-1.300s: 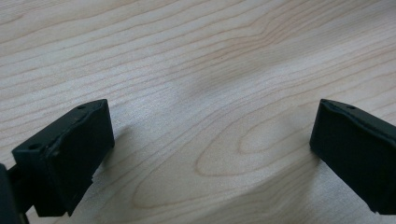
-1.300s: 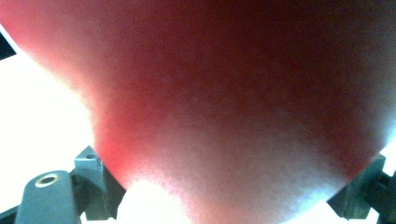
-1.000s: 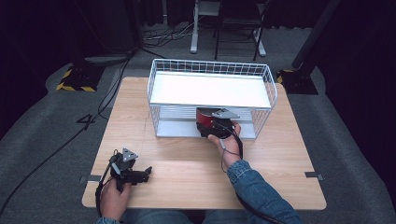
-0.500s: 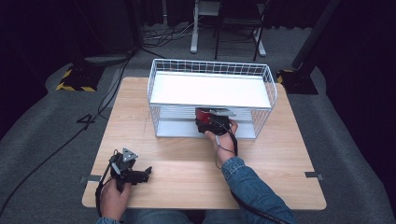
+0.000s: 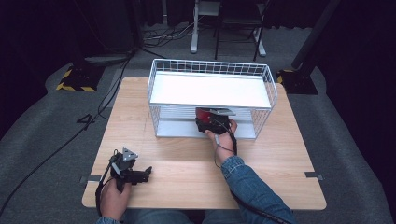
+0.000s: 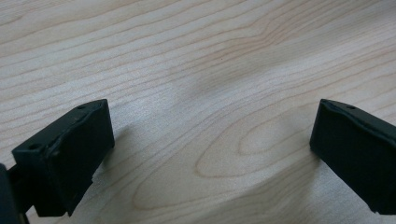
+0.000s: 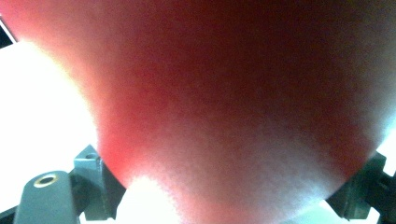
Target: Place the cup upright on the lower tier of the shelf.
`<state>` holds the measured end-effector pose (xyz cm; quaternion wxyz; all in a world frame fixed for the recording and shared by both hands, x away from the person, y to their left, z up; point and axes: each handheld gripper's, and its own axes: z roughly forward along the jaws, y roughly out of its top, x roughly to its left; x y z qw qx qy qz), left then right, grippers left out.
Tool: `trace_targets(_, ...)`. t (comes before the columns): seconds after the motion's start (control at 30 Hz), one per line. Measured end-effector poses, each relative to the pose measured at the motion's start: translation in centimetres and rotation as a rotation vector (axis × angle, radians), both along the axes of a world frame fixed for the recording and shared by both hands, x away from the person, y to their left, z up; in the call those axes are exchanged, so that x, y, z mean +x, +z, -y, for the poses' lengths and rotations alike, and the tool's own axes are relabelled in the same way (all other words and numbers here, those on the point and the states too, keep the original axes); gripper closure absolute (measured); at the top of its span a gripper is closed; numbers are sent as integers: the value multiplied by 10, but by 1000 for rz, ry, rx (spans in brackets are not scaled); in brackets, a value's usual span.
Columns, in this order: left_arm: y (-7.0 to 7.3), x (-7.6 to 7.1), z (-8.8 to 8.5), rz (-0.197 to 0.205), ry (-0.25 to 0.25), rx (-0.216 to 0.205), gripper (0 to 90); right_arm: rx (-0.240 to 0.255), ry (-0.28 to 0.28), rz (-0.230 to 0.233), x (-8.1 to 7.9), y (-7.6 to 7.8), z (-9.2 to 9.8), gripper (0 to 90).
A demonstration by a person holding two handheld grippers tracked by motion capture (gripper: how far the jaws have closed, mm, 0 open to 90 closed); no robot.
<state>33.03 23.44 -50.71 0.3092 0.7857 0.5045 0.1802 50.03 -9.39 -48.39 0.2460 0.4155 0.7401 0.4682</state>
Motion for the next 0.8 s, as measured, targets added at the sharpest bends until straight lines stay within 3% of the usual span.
trace_targets(0.47,0,0,0,0,0,0,1,7,0,1,0,0,1,162)
trace_targets(0.57,0,0,0,0,0,0,1,29,8,-9,1,0,2,154)
trace_targets(0.8,0,0,0,0,0,0,0,-33,30,16,-1,2,3,159)
